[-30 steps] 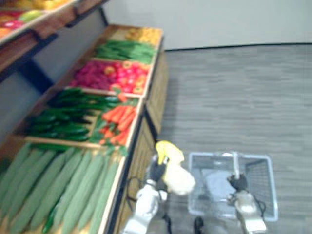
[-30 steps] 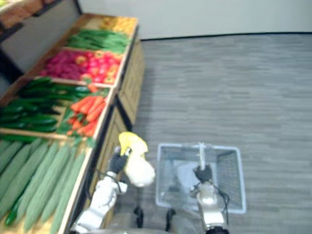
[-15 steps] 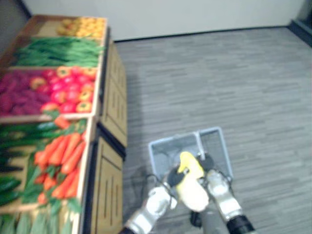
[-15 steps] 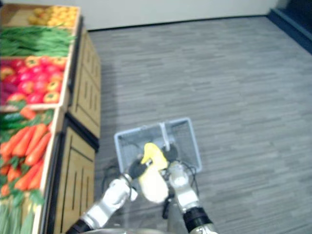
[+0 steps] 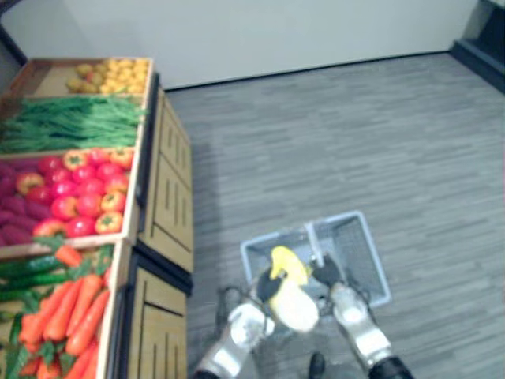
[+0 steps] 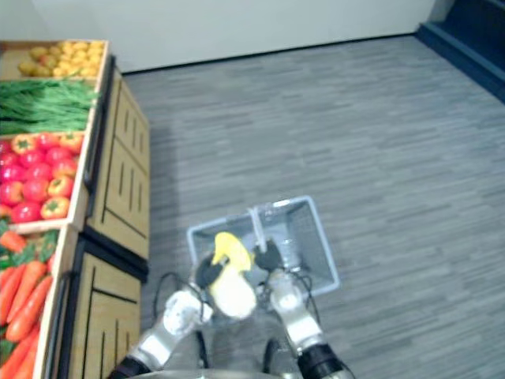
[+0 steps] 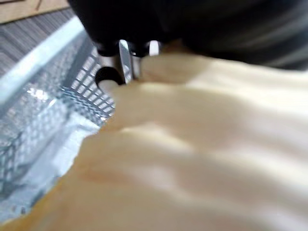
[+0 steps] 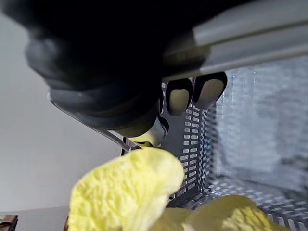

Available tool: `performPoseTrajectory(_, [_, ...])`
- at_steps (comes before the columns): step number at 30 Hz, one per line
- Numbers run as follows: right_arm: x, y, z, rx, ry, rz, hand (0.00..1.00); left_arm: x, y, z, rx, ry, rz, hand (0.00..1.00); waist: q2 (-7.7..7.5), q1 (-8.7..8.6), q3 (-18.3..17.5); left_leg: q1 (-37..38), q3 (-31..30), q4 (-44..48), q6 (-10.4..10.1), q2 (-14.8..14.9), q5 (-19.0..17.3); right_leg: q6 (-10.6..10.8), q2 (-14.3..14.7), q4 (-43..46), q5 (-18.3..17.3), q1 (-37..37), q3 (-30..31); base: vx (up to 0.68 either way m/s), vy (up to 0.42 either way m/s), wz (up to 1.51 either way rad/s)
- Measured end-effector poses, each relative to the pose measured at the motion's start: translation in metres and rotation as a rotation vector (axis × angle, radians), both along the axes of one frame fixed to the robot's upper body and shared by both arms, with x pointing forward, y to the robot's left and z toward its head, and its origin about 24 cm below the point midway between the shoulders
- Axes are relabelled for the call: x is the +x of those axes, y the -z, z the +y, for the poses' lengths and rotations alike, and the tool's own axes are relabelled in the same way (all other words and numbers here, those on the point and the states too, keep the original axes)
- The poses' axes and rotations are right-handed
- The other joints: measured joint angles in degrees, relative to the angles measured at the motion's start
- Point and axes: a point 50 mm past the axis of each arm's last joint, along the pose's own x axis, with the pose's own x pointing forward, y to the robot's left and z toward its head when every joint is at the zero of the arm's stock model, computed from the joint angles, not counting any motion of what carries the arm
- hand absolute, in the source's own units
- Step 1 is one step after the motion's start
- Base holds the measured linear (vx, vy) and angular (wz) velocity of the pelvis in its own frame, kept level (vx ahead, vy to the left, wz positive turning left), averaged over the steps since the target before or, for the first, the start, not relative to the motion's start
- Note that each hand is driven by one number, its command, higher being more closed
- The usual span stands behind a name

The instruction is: Pick vegetable in the basket

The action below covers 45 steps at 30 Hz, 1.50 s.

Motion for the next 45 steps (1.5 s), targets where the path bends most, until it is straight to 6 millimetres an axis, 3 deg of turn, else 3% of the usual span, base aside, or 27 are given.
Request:
performPoseTrajectory(1, [0.001, -0.003, -0.001, 0.010, 0.000, -0.014, 1.00, 0.002, -0.002, 0.000, 0.004, -0.016, -0.015, 1.00, 0.06, -0.07, -0.10, -0.38, 3.45, -8.42, 0.74, -1.66, 2.16, 1.38, -1.03, -0.99, -0.01, 0.83, -0.82, 0.32, 0.203, 0.29])
performPoseTrajectory(2, [0.002, -0.006, -0.003, 0.022, -0.002, -0.023, 1.00, 0.004, -0.004, -0.004, 0.010, -0.021, -0.028, 0.00, 0.65, -0.19, -0.44, -0.41, 9.28, -17.26, 1.52, -2.82, 7.29, 3.47, -1.68, -1.54, -0.18, 1.60, -2.27, 0.35, 0.216, 0.39])
performPoseTrajectory(3, [0.002, -0.006, -0.005, 0.026, -0.003, -0.024, 1.00, 0.006, -0.005, -0.006, 0.015, -0.021, -0.034, 0.00, 0.99, -0.20, -0.56, -0.44, 12.71, -19.67, 3.21, -2.78, 10.68, 4.43, -1.76, -1.52, -0.79, 2.14, -3.01, 0.45, 0.280, 0.61])
performPoseTrajectory(4, [0.002, -0.007, -0.004, 0.036, -0.009, -0.023, 1.00, 0.010, -0.008, -0.009, 0.023, -0.017, -0.044, 0.00, -0.60, 0.16, -0.58, 0.20, 21.58, -19.54, 8.29, -3.71, 11.79, 5.39, -3.88, -0.89, -1.38, 3.01, -5.88, 0.38, 0.248, 0.73])
performPoseTrajectory(5, [0.002, -0.009, -0.004, 0.052, -0.010, -0.027, 1.00, 0.012, -0.010, -0.009, 0.031, -0.013, -0.054, 0.00, -1.21, -0.37, -0.65, -0.17, 25.86, -18.51, 8.74, -3.89, 11.93, 5.66, -4.83, -0.82, -1.46, 3.37, -7.76, 0.43, 0.315, 1.03])
performPoseTrajectory(7, [-0.001, -0.009, -0.003, 0.071, -0.037, -0.021, 1.00, 0.016, -0.013, -0.011, 0.036, -0.017, -0.066, 0.00, -1.44, 0.05, -0.73, 2.61, 29.54, -18.19, 13.80, -5.85, 6.52, 7.49, -6.98, 2.37, -2.86, 5.85, -9.34, 0.31, 0.260, 0.71])
performPoseTrajectory(9, [-0.006, -0.011, 0.001, 0.099, -0.059, -0.024, 1.00, 0.016, -0.011, -0.007, 0.051, -0.033, -0.053, 0.00, -2.22, 0.05, -1.16, 5.03, 29.08, -19.56, 13.93, -8.38, 4.34, 7.98, -9.46, 8.35, -4.03, 5.50, -9.22, 0.31, 0.228, 0.26])
performPoseTrajectory(11, [-0.010, -0.010, 0.002, 0.118, -0.069, -0.015, 1.00, 0.012, -0.007, -0.005, 0.057, -0.042, -0.030, 0.00, -2.45, -0.14, -1.51, 9.02, 28.06, -23.07, 13.44, -11.01, 3.37, 8.12, -12.73, 21.27, -3.95, 2.18, -8.87, 0.35, 0.244, 0.21])
performPoseTrajectory(13, [-0.019, -0.005, -0.001, 0.128, -0.059, 0.008, 1.00, 0.008, -0.004, -0.006, 0.064, -0.028, -0.018, 0.00, -3.51, -0.61, -2.16, 11.88, 24.83, -25.41, 12.94, -13.55, 2.77, 10.85, -16.94, 36.90, -2.46, -2.51, -7.99, 0.39, 0.158, 0.69])
performPoseTrajectory(14, [-0.025, 0.000, -0.004, 0.130, -0.047, 0.030, 1.00, 0.006, -0.002, -0.008, 0.072, -0.015, -0.010, 0.00, -3.84, -1.48, -2.37, 13.51, 22.29, -26.07, 12.85, -14.47, 2.53, 8.56, -18.31, 46.26, -3.88, -5.78, -6.59, 0.32, 0.038, 1.05])
performPoseTrajectory(16, [-0.032, 0.006, -0.011, 0.131, -0.020, 0.059, 1.00, 0.003, 0.006, -0.007, 0.097, -0.006, 0.019, 0.00, -3.64, -1.99, -2.45, 15.84, 18.60, -26.63, 12.84, -14.70, 2.48, 5.82, -18.65, 53.09, -5.52, -9.63, -5.56, 0.30, -0.001, 1.09])
performPoseTrajectory(17, [-0.037, 0.010, -0.016, 0.130, 0.001, 0.076, 1.00, 0.001, 0.011, -0.004, 0.126, -0.003, 0.039, 0.00, -3.57, -2.00, -2.64, 16.81, 16.08, -26.89, 12.77, -14.68, 2.53, 4.43, -18.38, 52.25, -6.67, -11.82, -5.10, 0.28, -0.023, 1.07])
performPoseTrajectory(21, [-0.052, 0.022, -0.030, 0.129, 0.070, 0.131, 1.00, -0.004, 0.019, -0.003, 0.174, 0.012, 0.069, 0.00, -3.30, -2.88, -3.41, 16.97, 6.99, -26.62, 11.92, -14.51, 3.07, 4.16, -14.36, 38.28, -9.08, -16.52, 2.21, 0.21, -0.108, 1.29])
performPoseTrajectory(23, [-0.051, 0.019, -0.032, 0.136, 0.087, 0.117, 1.00, -0.007, 0.021, -0.004, 0.197, 0.028, 0.067, 0.00, -2.89, -3.71, -3.83, 16.20, 1.52, -26.48, 10.54, -14.04, 3.47, 5.01, -11.08, 28.60, -8.55, -17.10, 7.73, 0.15, -0.295, 1.49])
performPoseTrajectory(25, [-0.058, 0.023, -0.040, 0.157, 0.165, 0.134, 1.00, -0.007, 0.020, -0.008, 0.182, 0.048, 0.048, 0.00, -4.29, -3.71, -5.11, 12.98, -6.02, -24.68, 7.65, -14.25, 2.94, 7.79, -8.09, 16.55, -5.17, -16.37, 15.85, 0.07, -0.386, 1.65])
performPoseTrajectory(26, [-0.060, 0.024, -0.043, 0.159, 0.185, 0.139, 1.00, -0.007, 0.020, -0.010, 0.174, 0.050, 0.049, 0.00, -4.56, -3.69, -5.24, 12.57, -8.18, -24.38, 6.87, -14.44, 2.91, 8.51, -7.30, 16.20, -3.72, -15.42, 16.51, 0.05, -0.309, 1.51])
performPoseTrajectory(28, [-0.065, 0.031, -0.061, 0.149, 0.284, 0.160, 1.00, -0.012, 0.015, -0.017, 0.123, 0.037, 0.037, 0.00, -2.95, -2.85, -5.79, 12.22, -13.12, -25.38, 4.37, -12.42, 3.54, 7.71, -4.92, 17.50, -3.80, -14.11, 15.41, 0.11, -0.284, 1.21])
performPoseTrajectory(30, [-0.067, 0.032, -0.081, 0.144, 0.394, 0.156, 1.00, -0.012, 0.014, -0.014, 0.114, 0.033, 0.023, 0.00, -2.61, -3.28, -5.98, 12.00, -18.17, -27.17, 2.80, -11.39, 5.03, 7.60, -1.57, 20.64, -3.86, -13.91, 23.80, 0.15, -0.239, 1.34])
performPoseTrajectory(33, [-0.079, 0.044, -0.109, 0.112, 0.554, 0.192, 1.00, -0.009, 0.007, 0.010, 0.063, -0.097, 0.004, 0.00, -2.91, -1.47, -6.35, 11.41, -23.85, -30.01, 0.55, -9.81, 8.87, 5.39, -0.51, 18.01, -5.37, -11.48, 20.88, 0.08, -0.214, 1.07])
performPoseTrajectory(36, [-0.092, 0.060, -0.133, 0.054, 0.656, 0.269, 1.00, -0.010, 0.004, 0.038, 0.064, -0.204, -0.003, 0.00, -2.50, -1.60, -6.54, 8.11, -25.28, -28.07, 0.30, -10.15, 10.48, 5.03, -0.94, 13.63, -5.57, -8.43, 15.19, -0.04, -0.089, 1.18])
performPoseTrajectory(37, [-0.101, 0.068, -0.141, 0.037, 0.692, 0.313, 1.00, -0.009, -0.001, 0.046, 0.065, -0.233, -0.030, 0.00, -2.47, -1.37, -6.52, 6.40, -23.28, -26.72, 1.15, -10.31, 10.86, 4.50, -1.64, 12.48, -5.87, -7.21, 12.06, -0.08, -0.026, 1.41])
performPoseTrajectory(38, [-0.111, 0.075, -0.148, 0.024, 0.739, 0.357, 1.00, -0.008, -0.005, 0.054, 0.053, -0.268, -0.044, 0.00, -2.34, -1.47, -6.51, 5.62, -15.95, -26.60, 7.50, -9.57, 9.78, 4.33, -2.57, 11.99, -5.97, -5.99, 8.01, -0.08, -0.017, 1.41])
performPoseTrajectory(39, [-0.115, 0.079, -0.151, 0.018, 0.760, 0.379, 1.00, -0.008, -0.006, 0.056, 0.044, -0.279, -0.048, 0.00, -2.41, -1.52, -6.51, 5.61, -10.81, -26.81, 9.44, -8.31, 9.21, 4.34, -3.08, 11.74, -5.96, -5.43, 6.49, -0.07, -0.018, 1.63])
performPoseTrajectory(40, [-0.123, 0.083, -0.160, 0.003, 0.802, 0.406, 1.00, -0.005, -0.009, 0.059, 0.036, -0.297, -0.059, 0.00, -2.35, -2.02, -6.52, 5.66, -0.32, -26.77, 11.04, -5.83, 8.57, 4.34, -4.32, 10.27, -5.96, -3.37, 2.78, -0.05, 0.043, 1.77])
performPoseTrajectory(41, [-0.132, 0.086, -0.168, -0.013, 0.858, 0.434, 1.00, -0.001, -0.013, 0.056, 0.026, -0.288, -0.076, 0.00, -2.25, -2.32, -6.34, 5.56, 8.39, -24.75, 10.94, -3.63, 8.48, 4.34, -5.70, 9.63, -5.97, -1.89, -0.70, -0.04, 0.084, 1.80])
performPoseTrajectory(43, [-0.146, 0.090, -0.183, -0.047, 0.921, 0.476, 1.00, 0.004, -0.021, 0.054, 0.014, -0.282, -0.114, 0.00, -0.46, -2.29, -6.43, 5.05, 15.32, -21.31, 11.35, -1.07, 8.87, 5.26, -6.14, 10.16, -6.73, 0.17, -4.81, -0.04, 0.199, 1.61])
performPoseTrajectory(45, [-0.156, 0.092, -0.191, -0.060, 0.966, 0.502, 1.00, 0.007, -0.031, 0.056, 0.015, -0.274, -0.162, 0.00, -0.04, -2.30, -6.64, 4.49, 14.14, -21.75, 10.68, -3.08, 10.01, 5.67, -7.51, 10.68, -7.96, 1.61, -6.59, -0.02, 0.200, 1.30])
